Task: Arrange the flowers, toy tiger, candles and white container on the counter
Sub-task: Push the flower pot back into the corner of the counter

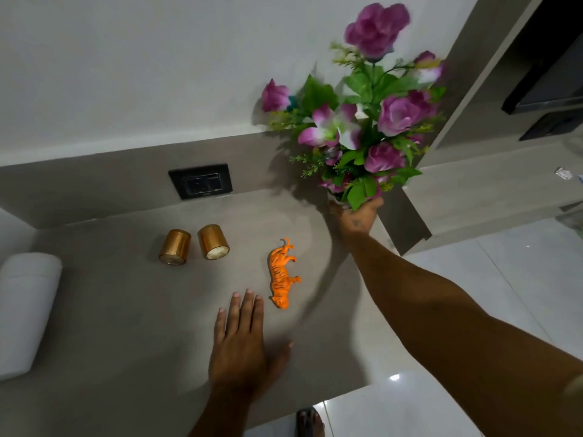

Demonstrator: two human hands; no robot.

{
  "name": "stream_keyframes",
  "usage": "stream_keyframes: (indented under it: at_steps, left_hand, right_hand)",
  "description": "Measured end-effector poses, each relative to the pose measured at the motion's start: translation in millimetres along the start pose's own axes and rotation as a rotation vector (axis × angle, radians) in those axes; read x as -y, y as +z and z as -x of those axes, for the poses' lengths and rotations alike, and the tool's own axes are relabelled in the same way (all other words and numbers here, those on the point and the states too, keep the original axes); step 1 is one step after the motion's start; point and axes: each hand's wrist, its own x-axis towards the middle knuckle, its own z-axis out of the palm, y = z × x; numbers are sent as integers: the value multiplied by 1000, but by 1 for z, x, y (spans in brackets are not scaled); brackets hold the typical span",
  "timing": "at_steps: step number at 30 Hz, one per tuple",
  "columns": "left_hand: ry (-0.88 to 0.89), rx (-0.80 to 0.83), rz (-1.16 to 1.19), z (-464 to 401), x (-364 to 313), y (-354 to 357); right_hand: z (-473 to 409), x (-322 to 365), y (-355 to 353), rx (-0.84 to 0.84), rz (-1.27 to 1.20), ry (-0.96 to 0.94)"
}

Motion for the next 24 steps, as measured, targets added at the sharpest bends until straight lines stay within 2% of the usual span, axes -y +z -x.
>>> stream_keyframes:
  at_steps: [3, 11, 15, 20, 22, 24]
  left_hand:
    - [-1, 1, -5, 1, -1, -1]
    - [-9, -13, -3, 2, -2, -3]
    - [-2, -4, -3, -1, -3, -3]
    - [-20, 7, 17, 1, -3, -8]
    - [-34, 25, 10, 2, -5, -10]
    - [-39, 48, -13, 2, -6, -11]
  right_hand:
    - [2, 0, -5, 52, 74, 23]
    - [-1, -5, -5, 56, 124, 15]
    - [0, -8, -9, 62, 141, -52]
    - [44, -17, -28, 125, 92, -22]
    - [84, -24, -41, 181, 189, -111]
    - [124, -25, -53, 283, 278, -368]
